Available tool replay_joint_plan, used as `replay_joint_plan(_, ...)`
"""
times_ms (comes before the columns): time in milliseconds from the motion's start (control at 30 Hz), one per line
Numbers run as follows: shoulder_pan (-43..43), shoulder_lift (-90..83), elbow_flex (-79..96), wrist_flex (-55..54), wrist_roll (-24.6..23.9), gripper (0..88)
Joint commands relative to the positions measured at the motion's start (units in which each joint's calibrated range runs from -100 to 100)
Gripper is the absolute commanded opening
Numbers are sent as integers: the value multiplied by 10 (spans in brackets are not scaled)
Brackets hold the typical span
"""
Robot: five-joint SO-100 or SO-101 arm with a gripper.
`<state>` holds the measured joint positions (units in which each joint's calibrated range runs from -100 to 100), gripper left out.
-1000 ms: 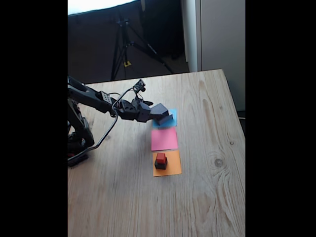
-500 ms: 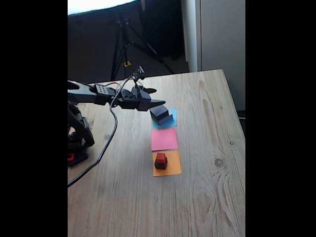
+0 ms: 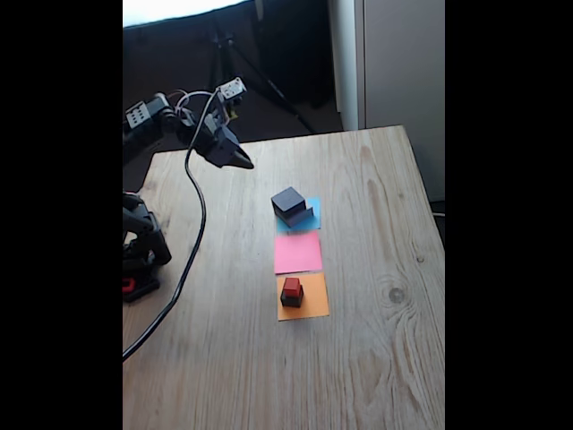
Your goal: Tower of hanoi
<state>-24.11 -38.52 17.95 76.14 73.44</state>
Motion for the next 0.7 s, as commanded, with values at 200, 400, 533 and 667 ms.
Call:
replay_joint_plan(200,111,35,-411,239,28,4)
replay_joint_plan(400,265,11,-452,230,93,4)
replay_joint_plan(533,341,-7,-449,223,164,4)
replay_joint_plan(667,403,-15,-434,209,210,4)
